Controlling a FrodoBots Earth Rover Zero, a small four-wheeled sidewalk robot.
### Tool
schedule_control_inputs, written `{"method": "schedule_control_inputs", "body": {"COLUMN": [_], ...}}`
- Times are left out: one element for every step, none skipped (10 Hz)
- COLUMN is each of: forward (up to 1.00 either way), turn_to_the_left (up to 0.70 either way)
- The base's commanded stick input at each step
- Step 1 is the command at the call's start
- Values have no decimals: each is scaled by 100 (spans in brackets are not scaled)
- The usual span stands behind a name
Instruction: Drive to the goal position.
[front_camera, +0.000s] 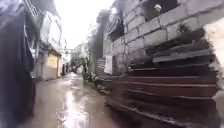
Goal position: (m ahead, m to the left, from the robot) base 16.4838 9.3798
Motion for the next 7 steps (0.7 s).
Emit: {"method": "schedule_control_inputs", "body": {"forward": [0, 0, 0, 0, 0, 0, 0], "turn_to_the_left": [32, 0, 0, 0, 0, 0, 0]}}
